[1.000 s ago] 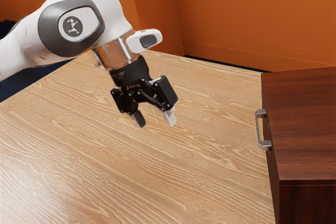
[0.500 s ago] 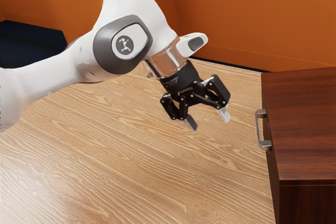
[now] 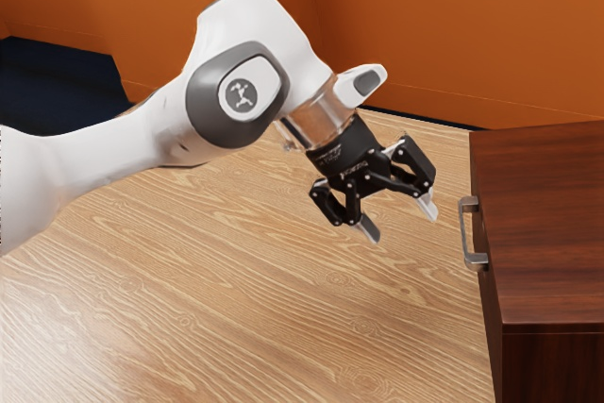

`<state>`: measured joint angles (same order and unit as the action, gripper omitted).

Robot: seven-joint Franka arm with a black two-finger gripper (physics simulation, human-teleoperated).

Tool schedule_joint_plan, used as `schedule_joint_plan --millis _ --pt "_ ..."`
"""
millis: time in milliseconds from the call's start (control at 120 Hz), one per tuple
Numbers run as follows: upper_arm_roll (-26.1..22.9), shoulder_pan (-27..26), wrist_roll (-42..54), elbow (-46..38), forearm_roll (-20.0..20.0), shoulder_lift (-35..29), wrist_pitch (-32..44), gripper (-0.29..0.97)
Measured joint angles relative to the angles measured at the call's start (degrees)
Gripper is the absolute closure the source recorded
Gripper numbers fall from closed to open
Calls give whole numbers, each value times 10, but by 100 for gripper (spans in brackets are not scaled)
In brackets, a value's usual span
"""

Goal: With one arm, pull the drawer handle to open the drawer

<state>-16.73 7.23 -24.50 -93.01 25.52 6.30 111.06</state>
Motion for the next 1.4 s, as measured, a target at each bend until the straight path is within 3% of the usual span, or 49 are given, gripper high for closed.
schedule_joint_plan --millis 300,892,1400 --pt "4 -22 -12 -26 21 -11 35 21" --pt "0 -21 -4 -2 24 38 113 23" --pt "1 -29 17 -9 23 42 123 29"
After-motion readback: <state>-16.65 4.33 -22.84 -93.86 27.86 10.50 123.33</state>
